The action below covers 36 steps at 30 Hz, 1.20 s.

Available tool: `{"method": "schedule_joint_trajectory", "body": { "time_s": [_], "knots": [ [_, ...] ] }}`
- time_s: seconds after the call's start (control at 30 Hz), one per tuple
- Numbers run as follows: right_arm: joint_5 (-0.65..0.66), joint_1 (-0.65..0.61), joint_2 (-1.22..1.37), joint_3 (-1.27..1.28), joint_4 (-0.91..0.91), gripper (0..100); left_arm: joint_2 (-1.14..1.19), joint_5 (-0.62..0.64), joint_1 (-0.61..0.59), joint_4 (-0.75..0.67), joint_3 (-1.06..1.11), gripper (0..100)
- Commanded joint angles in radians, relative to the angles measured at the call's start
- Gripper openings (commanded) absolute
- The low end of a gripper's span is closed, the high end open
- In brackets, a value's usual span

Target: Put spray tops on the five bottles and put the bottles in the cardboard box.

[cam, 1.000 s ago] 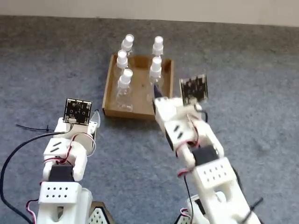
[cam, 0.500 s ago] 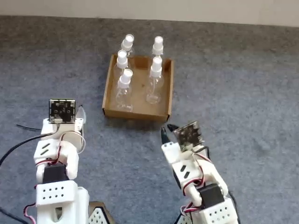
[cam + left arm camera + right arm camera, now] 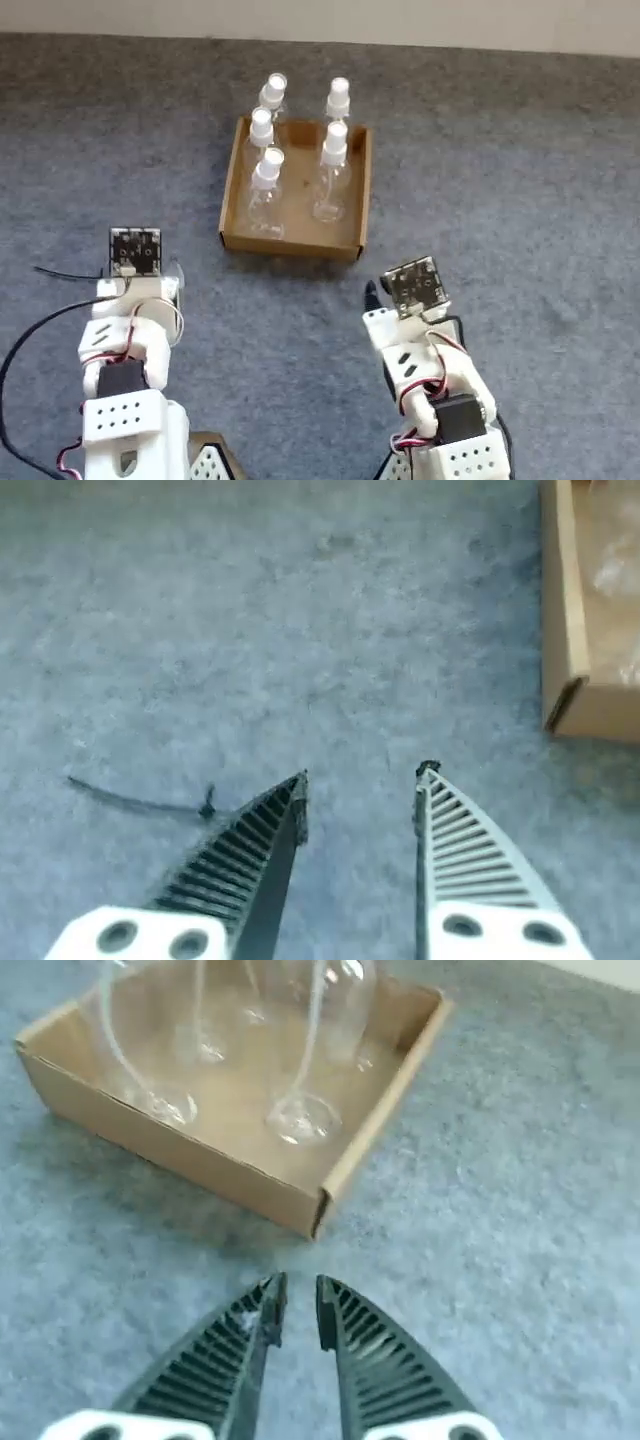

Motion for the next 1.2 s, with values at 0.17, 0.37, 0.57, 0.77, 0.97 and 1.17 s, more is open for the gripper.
{"method": "schedule_joint_trajectory", "body": {
  "time_s": [0.17,0.37,0.57,0.77,0.97,1.17],
  "knots": [
    [0.011,0.174,-0.013,0.13,0.165,1.2,-0.005,-0.005,-0.002,-0.109,0.077,16],
    [0.015,0.196,-0.012,0.13,0.278,1.2,-0.004,-0.006,-0.008,-0.005,0.077,2],
    [0.015,0.194,-0.008,0.13,0.424,1.2,-0.013,-0.003,-0.008,0.153,0.077,9],
    [0.015,0.194,-0.01,0.13,0.423,1.2,-0.013,-0.003,-0.008,0.173,0.077,9],
    [0.015,0.194,-0.01,0.13,0.423,1.2,-0.013,-0.003,-0.008,0.173,0.077,9],
    [0.015,0.194,-0.01,0.13,0.423,1.2,-0.013,-0.003,-0.008,0.173,0.077,9]
  ]
}}
